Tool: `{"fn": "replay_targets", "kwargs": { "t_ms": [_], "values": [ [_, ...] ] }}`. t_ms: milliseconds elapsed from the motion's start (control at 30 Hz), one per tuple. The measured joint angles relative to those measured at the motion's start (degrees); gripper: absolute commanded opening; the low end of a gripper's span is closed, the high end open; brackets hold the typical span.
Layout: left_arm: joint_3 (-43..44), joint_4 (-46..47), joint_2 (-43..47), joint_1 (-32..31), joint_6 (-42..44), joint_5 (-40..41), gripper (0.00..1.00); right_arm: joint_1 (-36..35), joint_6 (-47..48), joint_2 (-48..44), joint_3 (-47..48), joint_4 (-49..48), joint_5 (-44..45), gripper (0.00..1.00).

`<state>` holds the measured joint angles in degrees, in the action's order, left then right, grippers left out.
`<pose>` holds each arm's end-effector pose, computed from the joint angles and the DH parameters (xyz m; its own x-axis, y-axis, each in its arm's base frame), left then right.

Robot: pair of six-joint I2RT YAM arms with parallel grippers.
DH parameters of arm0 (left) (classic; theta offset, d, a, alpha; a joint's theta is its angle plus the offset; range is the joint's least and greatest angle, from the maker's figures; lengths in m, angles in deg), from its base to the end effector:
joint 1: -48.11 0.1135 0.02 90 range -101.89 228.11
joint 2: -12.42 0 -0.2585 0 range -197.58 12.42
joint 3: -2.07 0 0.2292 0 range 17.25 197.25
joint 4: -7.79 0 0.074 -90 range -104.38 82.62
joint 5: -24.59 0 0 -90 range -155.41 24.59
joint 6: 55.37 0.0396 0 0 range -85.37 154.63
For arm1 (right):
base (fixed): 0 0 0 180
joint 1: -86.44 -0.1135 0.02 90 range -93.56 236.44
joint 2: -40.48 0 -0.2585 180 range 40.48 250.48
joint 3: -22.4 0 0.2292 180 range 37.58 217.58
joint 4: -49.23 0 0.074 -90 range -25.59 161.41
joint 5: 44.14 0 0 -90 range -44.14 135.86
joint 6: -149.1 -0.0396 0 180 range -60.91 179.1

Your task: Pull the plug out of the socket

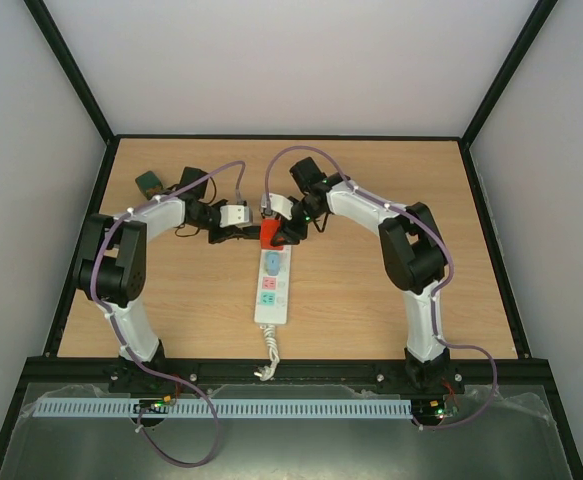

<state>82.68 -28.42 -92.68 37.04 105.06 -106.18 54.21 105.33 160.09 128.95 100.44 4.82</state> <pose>0.3354 -0.0920 0.1774 0.1459 0.6986 -0.7005 0.9602 0.0706 0.2704 0.3381 0.2439 0.1929 -0.0626 -0.6833 -0.7274 -0.9954 -0.0107 0.0957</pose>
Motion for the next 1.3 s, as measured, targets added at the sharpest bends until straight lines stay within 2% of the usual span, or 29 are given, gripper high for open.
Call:
{"fn": "replay_targets", "kwargs": {
  "t_ms": [533, 633, 800, 900, 1133, 1300],
  "values": [
    [0.0, -0.9, 0.0, 1.2, 2.2, -0.5, 0.15, -0.4, -0.6, 0.5, 0.4, -0.9, -0.1, 0.02],
    [0.0, -0.9, 0.1, 1.2, 2.1, -0.6, 0.24, -0.4, -0.7, 0.5, 0.5, -0.9, -0.2, 0.02],
    [-2.2, 1.4, 1.2, 1.0, -0.7, -0.2, 0.50, -0.4, -0.9, 0.7, 0.7, -0.6, -0.4, 0.02],
    [-2.4, 1.8, 1.2, 1.7, -2.1, 0.6, 0.59, -0.1, -1.0, 0.7, 0.8, -0.2, -0.5, 0.02],
    [-2.5, 3.1, -0.2, 2.3, -5.4, 0.1, 0.63, 0.1, -1.0, 0.7, 0.8, 0.1, -0.7, 0.02],
    [-2.5, 4.6, -0.7, 1.6, -7.1, -0.2, 0.59, 0.1, -0.7, 0.7, 0.8, 0.1, -0.8, 0.02]
  ]
}}
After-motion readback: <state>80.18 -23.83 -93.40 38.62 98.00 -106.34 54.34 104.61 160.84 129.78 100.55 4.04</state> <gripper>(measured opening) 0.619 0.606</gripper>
